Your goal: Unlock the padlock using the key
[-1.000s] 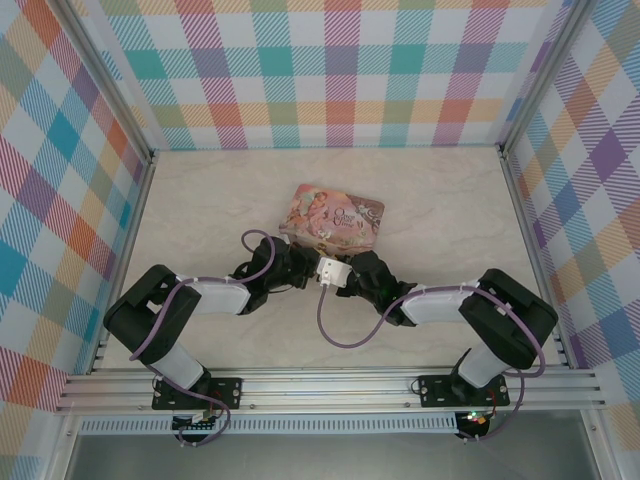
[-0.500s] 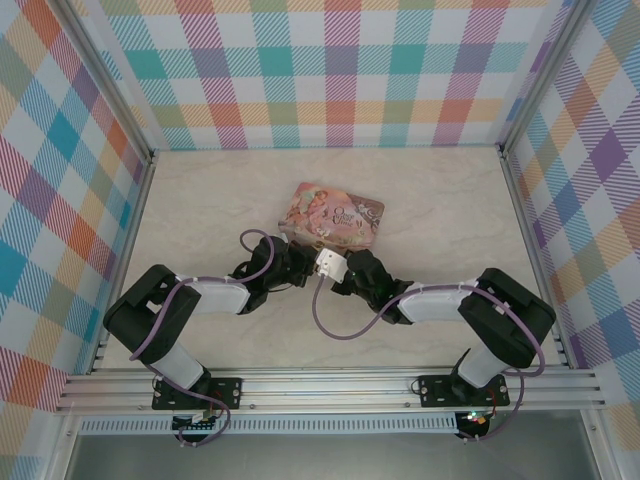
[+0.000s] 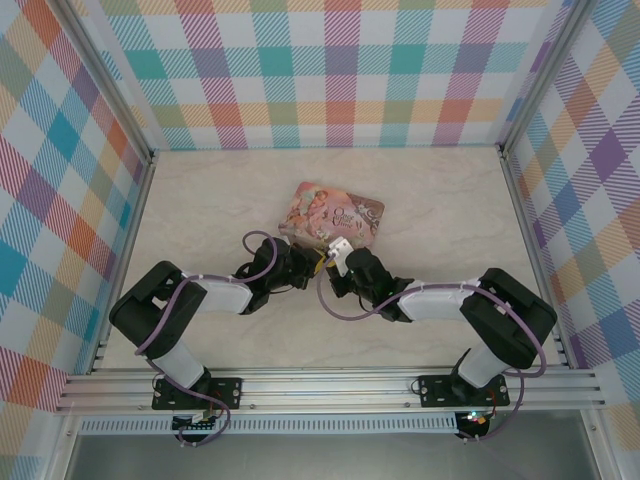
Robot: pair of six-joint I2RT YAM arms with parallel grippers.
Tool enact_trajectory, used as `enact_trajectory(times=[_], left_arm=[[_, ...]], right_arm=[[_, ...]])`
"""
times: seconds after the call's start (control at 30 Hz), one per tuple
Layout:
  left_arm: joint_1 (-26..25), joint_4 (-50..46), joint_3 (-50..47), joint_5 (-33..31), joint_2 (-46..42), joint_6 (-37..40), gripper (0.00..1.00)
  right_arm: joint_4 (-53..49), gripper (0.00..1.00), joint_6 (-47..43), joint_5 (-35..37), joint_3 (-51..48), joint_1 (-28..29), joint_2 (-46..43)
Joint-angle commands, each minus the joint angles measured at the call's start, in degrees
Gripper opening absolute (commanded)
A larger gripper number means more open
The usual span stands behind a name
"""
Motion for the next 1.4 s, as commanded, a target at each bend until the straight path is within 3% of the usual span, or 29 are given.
enact_trajectory(times=[0.0, 0.1, 0.17, 0.23, 0.3, 0.4, 0.5, 0.7, 0.8, 0.93, 1.07, 1.2, 1.37], left_arm=[[-0.8, 3.67, 1.64, 0.42, 0.5, 0.91, 0.0], [-0.8, 3.05, 1.53, 0.01, 0.58, 1.6, 0.0], [-0.78, 1.72, 1.51, -0.43, 0.41, 2.44, 0.0], [-0.77, 0.37, 1.52, -0.95, 0.25, 4.02, 0.0], [-0.8, -1.01, 1.42, -1.62, 0.23, 5.68, 0.0], [-0.8, -3.52, 1.39, -2.26, 0.37, 8.66, 0.0], [-0.8, -4.94, 1.24, -2.68, 0.76, 10.99, 0.0], [-0.8, -7.43, 2.16, -3.33, 2.57, 16.09, 0.0], [-0.8, -7.29, 2.47, -3.51, 4.27, 18.01, 0.0], [-0.8, -4.56, 3.2, -1.94, 6.77, 19.49, 0.01], [-0.71, -3.36, 3.7, -1.14, 6.71, 21.31, 0.28], [-0.46, -4.4, 3.52, -1.77, 3.96, 23.6, 0.44], [0.31, -9.8, 2.72, -4.03, -1.12, 25.9, 0.56]], right_arm=[[1.71, 0.0, 7.27, -4.45, 0.32, 0.08, 0.06], [1.24, 0.0, 6.54, -4.73, -0.23, 0.08, 0.02], [1.15, 0.05, 5.58, -4.5, -1.09, 0.0, -0.66], [-0.03, 0.15, 4.18, -4.71, -1.72, -0.11, -1.91], [-2.52, 0.35, 2.52, -6.67, -2.18, -0.72, -3.86], [-7.3, 0.54, 1.31, -10.95, -2.94, -2.75, -7.96], [-11.78, 0.67, 1.63, -16.85, -3.42, -6.0, -12.73], [-19.27, 0.8, 8.89, -21.29, -1.93, -14.03, -19.14], [-21.34, 0.81, 14.78, -22.78, -1.05, -18.83, -19.01], [-22.83, 0.84, 16.86, -20.37, -0.7, -21.19, -17.53], [-21.77, 0.91, 21.24, -23.18, -0.31, -25.04, -16.72], [-21.06, 0.97, 24.0, -28.01, 1.45, -27.97, -15.3], [-20.15, 1.0, 25.83, -30.89, 3.13, -30.05, -12.85]])
